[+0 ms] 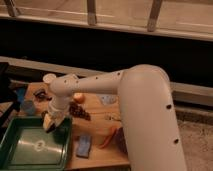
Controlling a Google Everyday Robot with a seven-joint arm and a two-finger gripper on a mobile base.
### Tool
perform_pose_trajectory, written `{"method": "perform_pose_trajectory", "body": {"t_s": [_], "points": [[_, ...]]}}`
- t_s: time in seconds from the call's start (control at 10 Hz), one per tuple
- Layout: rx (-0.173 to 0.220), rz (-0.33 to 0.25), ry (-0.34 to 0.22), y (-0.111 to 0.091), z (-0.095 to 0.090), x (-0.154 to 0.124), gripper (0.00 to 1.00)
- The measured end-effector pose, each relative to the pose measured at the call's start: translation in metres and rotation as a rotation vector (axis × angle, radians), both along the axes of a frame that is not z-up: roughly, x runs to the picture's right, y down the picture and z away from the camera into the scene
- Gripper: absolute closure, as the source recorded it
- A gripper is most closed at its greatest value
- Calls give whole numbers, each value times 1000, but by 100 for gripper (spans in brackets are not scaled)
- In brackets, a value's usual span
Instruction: Place eraser in tray
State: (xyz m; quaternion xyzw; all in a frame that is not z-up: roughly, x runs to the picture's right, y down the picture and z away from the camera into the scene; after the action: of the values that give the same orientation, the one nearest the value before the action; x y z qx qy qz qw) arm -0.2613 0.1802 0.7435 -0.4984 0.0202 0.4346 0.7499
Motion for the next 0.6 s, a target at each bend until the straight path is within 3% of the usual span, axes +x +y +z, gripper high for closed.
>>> {"method": "perform_pose_trajectory", "body": {"t_s": [0.4,0.6], "points": [[-13,-114,-172,33,-35,-13,98],[-38,-134,-202,40,-37,-3,80]]}}
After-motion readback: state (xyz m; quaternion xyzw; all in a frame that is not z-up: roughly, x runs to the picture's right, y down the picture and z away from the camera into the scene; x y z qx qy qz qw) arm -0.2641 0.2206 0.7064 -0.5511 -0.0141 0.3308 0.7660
